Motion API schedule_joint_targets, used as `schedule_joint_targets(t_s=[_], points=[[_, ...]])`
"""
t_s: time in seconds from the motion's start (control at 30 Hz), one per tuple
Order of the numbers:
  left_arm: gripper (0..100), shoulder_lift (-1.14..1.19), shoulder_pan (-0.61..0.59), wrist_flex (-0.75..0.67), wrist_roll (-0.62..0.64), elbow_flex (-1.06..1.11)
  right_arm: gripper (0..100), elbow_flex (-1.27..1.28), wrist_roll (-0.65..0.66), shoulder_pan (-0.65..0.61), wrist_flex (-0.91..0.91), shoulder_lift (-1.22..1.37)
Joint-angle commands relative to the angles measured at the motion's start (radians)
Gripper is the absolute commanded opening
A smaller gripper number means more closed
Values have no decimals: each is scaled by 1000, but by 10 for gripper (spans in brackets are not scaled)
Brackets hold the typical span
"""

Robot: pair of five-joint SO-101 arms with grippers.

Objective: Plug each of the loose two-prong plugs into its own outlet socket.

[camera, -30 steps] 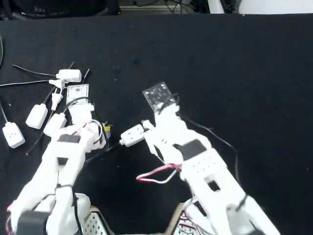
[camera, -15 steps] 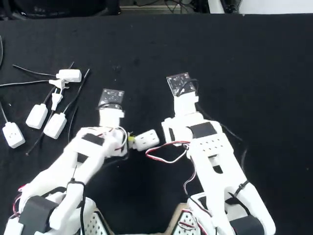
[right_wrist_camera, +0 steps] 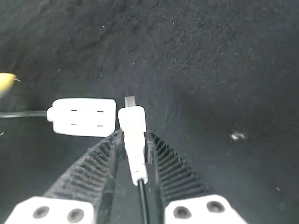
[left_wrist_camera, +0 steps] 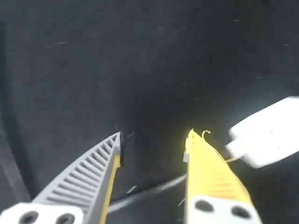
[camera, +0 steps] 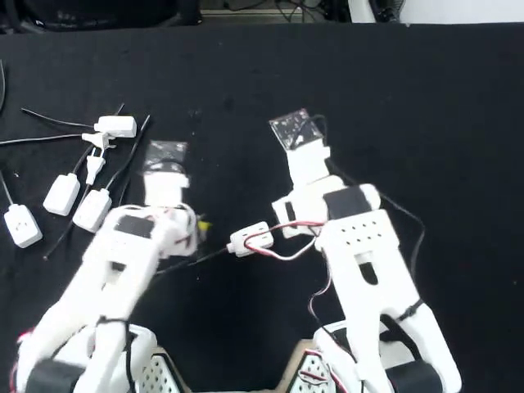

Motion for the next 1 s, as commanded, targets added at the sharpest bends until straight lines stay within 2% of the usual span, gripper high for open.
schedule_joint_targets(t_s=[0.0, 0.1, 0.23, 0.37, 0.57, 0.67, 0.87, 0.97], points=[[224, -187, -116, 224, -195, -59, 10, -151, 20, -34, 152, 50], [224, -293, -202, 288, -293, -1, 10, -202, 41, -63, 207, 145], [224, -431, -294, 238, -339, 163, 10, -337, 48, -78, 288, 332], [224, -563, -323, 230, -385, 292, 10, -538, 46, -81, 433, 516], [224, -718, -320, 230, -384, 412, 10, -791, 41, -80, 569, 705], [224, -779, -321, 226, -382, 466, 10, -875, -2, -83, 608, 762], [223, -859, -326, 232, -319, 490, 10, -886, -14, -107, 611, 816], [223, -872, -326, 252, -319, 492, 10, -863, -97, -143, 611, 805]])
